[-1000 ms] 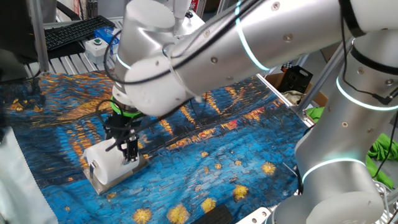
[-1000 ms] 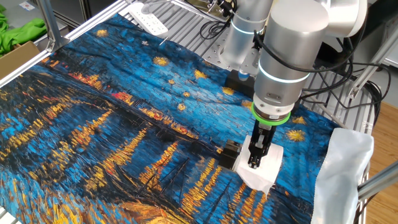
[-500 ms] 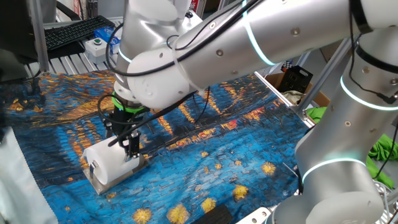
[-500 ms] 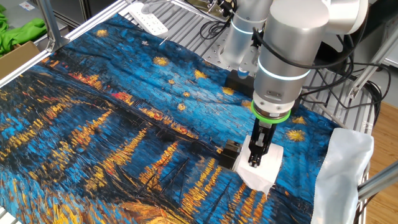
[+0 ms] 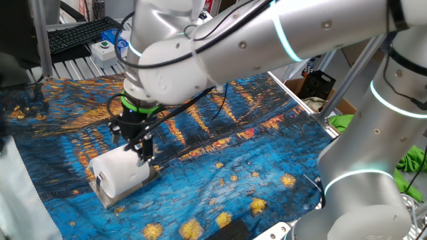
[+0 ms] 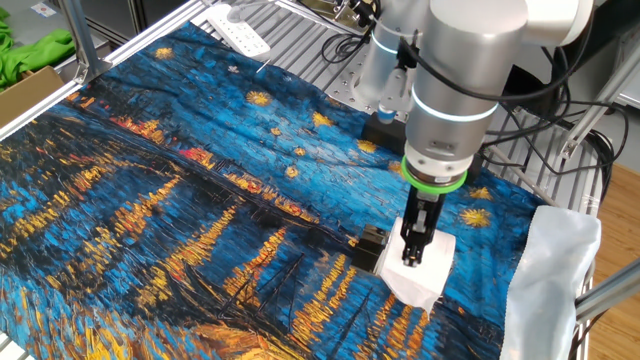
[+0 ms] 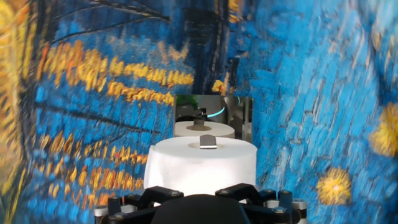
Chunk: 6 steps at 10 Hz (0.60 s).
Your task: Put the toilet paper on its holder
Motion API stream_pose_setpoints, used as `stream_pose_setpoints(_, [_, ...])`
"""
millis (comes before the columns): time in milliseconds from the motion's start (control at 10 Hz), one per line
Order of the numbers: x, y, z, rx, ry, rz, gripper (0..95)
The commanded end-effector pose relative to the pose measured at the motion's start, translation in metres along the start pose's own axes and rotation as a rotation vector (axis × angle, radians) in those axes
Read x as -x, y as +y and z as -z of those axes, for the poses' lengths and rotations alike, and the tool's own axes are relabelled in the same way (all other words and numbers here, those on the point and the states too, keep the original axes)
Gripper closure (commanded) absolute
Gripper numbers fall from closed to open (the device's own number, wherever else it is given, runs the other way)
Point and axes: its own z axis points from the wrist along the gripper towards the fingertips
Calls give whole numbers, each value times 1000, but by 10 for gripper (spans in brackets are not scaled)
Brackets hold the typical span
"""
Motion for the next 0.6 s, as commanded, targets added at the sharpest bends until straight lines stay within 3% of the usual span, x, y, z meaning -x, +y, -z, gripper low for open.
stream_pose_setpoints(100, [5, -3, 15, -53, 32, 237, 0])
stream_pose_setpoints(400, [18, -10, 30, -68, 59, 459, 0])
stream_pose_setpoints(600, [34, -15, 37, -74, 72, 608, 0])
